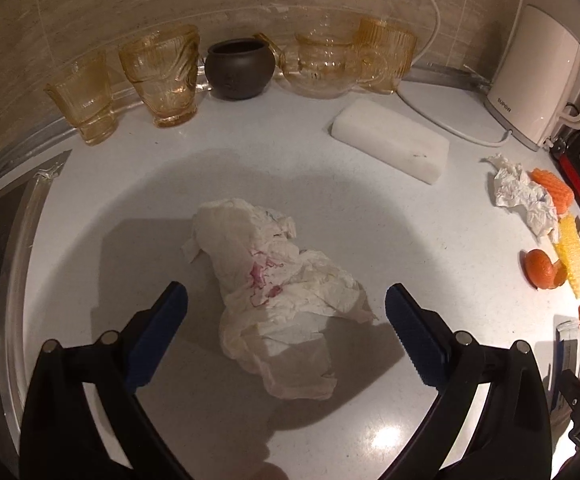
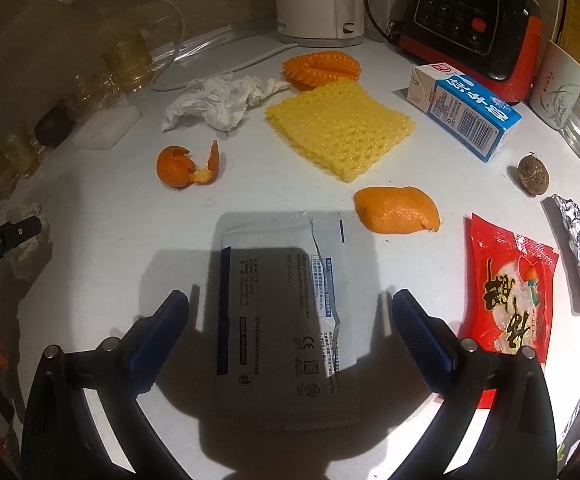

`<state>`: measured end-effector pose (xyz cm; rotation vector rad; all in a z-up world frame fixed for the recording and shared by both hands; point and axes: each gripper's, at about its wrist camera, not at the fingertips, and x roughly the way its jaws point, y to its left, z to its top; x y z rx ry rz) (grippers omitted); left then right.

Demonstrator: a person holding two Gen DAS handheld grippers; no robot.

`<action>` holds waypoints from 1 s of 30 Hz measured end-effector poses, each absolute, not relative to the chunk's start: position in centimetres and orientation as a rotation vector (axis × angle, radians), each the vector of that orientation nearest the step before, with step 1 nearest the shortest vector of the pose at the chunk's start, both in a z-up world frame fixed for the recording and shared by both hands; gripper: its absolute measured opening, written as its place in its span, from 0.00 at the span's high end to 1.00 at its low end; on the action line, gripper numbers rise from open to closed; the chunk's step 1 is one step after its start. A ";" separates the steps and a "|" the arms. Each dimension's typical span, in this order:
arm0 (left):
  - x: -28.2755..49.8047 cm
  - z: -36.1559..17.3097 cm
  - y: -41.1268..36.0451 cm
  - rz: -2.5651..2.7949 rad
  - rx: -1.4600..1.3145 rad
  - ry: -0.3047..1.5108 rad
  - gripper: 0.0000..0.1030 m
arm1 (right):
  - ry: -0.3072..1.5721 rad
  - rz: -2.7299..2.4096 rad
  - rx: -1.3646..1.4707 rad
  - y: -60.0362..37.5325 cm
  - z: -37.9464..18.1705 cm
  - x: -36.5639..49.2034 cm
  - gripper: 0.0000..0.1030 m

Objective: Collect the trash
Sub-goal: 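Move the left tool to the crumpled white tissue while the right tool approaches the medicine packet, then grasp the crumpled tissue with the left tool while the right tool grasps the white medicine packet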

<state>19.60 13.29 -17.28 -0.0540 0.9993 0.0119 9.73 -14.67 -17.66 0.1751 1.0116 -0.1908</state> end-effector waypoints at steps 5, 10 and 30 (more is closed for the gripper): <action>19.8 -17.8 13.2 -0.004 -0.064 1.024 0.16 | 1.012 -0.209 0.166 -14.6 -17.6 9.7 0.03; 19.9 -18.0 13.2 0.002 -0.055 1.027 0.19 | 1.018 -0.207 0.178 -14.7 -17.7 9.7 0.03; 18.6 -14.9 11.1 -0.123 0.035 0.919 0.83 | 1.022 -0.208 0.099 -14.3 -17.9 10.0 0.17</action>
